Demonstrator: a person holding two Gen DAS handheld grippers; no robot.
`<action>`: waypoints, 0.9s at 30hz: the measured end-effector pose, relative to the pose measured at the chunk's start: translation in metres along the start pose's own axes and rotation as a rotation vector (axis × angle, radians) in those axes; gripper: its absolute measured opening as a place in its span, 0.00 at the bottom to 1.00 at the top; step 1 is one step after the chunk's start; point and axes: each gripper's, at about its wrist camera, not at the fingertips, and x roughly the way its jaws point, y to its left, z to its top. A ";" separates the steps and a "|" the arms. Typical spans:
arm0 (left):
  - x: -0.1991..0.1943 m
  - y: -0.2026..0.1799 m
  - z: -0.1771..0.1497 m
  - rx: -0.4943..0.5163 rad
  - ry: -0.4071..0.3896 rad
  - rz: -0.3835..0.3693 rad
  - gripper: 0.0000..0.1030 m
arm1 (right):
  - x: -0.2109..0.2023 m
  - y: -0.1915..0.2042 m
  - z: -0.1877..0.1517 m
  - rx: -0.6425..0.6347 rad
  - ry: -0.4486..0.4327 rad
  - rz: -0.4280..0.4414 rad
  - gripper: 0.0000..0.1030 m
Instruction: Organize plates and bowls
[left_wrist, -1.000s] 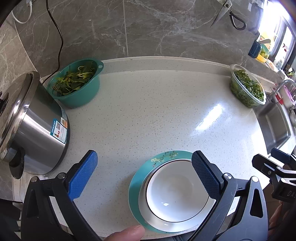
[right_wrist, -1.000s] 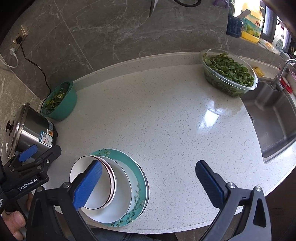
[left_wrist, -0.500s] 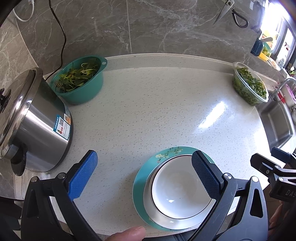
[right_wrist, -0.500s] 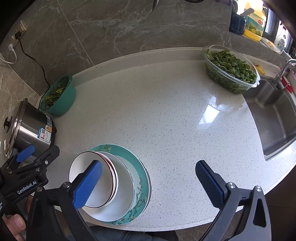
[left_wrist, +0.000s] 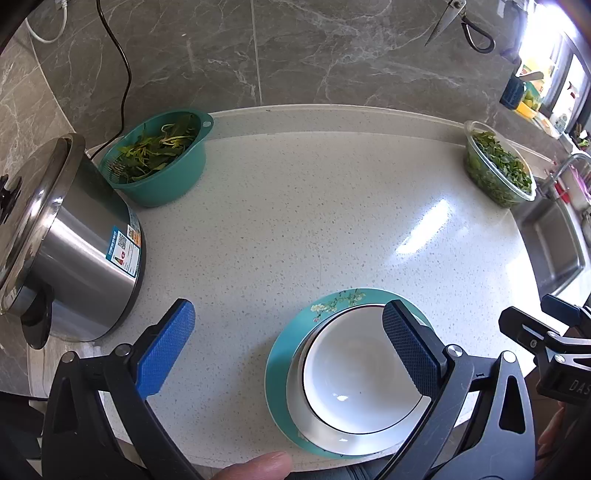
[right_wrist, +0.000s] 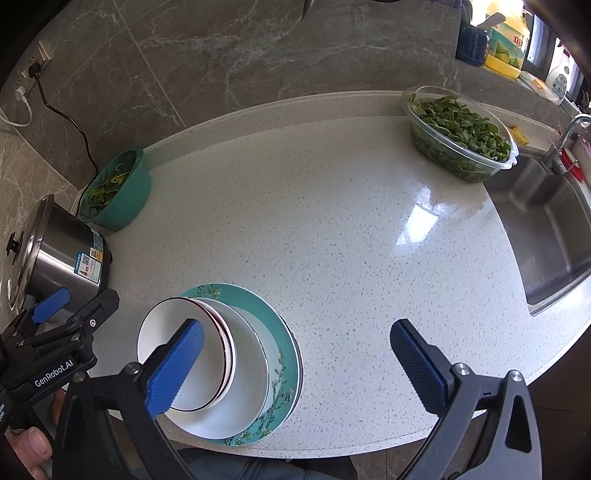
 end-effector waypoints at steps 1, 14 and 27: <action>0.000 0.000 0.000 0.000 0.001 0.002 1.00 | 0.000 0.000 0.000 0.000 0.001 0.000 1.00; 0.005 0.002 0.000 0.000 0.010 0.007 1.00 | 0.004 0.000 0.001 -0.006 0.013 0.003 1.00; 0.006 0.003 -0.001 0.002 0.012 0.008 1.00 | 0.005 -0.001 0.002 -0.006 0.013 0.006 1.00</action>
